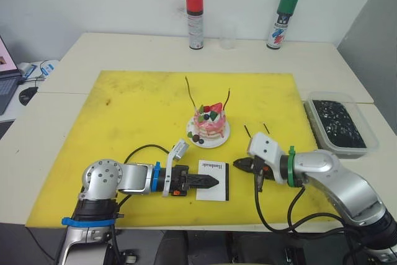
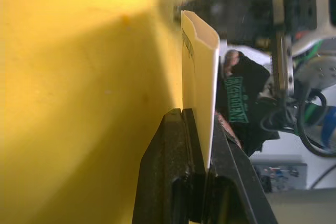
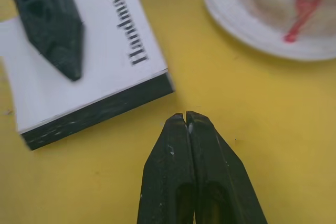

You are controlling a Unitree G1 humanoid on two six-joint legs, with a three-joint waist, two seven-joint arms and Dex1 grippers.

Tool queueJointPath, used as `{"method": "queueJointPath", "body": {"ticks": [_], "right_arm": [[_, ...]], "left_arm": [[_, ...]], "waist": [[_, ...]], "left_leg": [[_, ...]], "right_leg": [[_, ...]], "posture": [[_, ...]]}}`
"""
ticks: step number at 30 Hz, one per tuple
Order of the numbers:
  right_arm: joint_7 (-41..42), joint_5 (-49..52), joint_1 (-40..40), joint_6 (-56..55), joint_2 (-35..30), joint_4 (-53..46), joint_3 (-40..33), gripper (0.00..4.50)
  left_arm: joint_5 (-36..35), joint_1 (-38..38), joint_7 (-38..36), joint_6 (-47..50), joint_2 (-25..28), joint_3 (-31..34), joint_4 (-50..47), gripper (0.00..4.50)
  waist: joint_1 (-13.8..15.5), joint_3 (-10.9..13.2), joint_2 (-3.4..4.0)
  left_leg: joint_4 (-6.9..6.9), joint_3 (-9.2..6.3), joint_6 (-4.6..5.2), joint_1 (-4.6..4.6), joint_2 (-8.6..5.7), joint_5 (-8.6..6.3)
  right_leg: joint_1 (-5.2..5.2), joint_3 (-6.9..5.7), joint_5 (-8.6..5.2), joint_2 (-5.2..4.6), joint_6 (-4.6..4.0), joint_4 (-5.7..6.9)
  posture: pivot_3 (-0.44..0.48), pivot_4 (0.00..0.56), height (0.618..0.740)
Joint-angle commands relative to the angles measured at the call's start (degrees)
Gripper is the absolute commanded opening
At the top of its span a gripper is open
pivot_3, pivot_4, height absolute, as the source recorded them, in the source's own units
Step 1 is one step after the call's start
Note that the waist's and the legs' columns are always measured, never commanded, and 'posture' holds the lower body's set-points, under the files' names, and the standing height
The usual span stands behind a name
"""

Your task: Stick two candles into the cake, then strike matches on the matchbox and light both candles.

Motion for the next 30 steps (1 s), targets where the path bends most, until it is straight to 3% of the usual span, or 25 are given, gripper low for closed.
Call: {"method": "queueJointPath", "body": {"ticks": [1, 4, 8, 30], "right_arm": [[-0.37, -1.37, -0.18, -1.83, -0.29, -1.05, 2.05, 0.00], [-0.42, -2.40, -0.34, -2.89, -0.29, -0.14, 3.98, 0.00], [-0.01, -3.87, -0.15, -4.51, -0.50, 0.64, 5.84, 0.00], [0.19, -4.08, -0.13, -5.61, 1.76, -0.11, 6.36, 0.00]], "left_arm": [[3.03, 1.71, 0.79, -0.31, -1.04, -1.24, 0.83, 0.05], [3.95, 1.77, 0.17, -0.25, -1.11, -1.40, 0.76, 0.77], [5.10, 1.28, 0.03, 0.23, -1.27, -1.05, 1.43, 2.07], [6.22, -0.55, 1.86, 1.00, -4.26, 3.09, 5.36, 2.07]], "waist": [[0.01, 0.00, 0.00], [-0.02, -0.02, 0.03], [-0.02, -0.04, 0.01], [-0.02, -0.11, 0.05]], "left_leg": [[0.01, 0.00, 0.00, 0.01, -0.01, 0.00], [0.01, 0.01, -0.01, 0.04, -0.02, 0.01], [0.01, 0.04, -0.01, 0.04, -0.02, 0.00], [0.02, -0.01, 0.00, 0.09, -0.01, 0.02]], "right_leg": [[0.02, 0.01, 0.02, -0.01, 0.03, -0.01], [0.08, 0.02, 0.09, -0.02, 0.09, -0.14], [0.10, 0.05, 0.15, -0.03, 0.14, -0.26], [0.09, 0.04, 0.22, -0.01, 0.01, -0.26]], "posture": [[0.000, 0.150, 0.740], [0.000, 0.150, 0.740], [0.000, 0.150, 0.740], [0.000, 0.150, 0.740]]}}
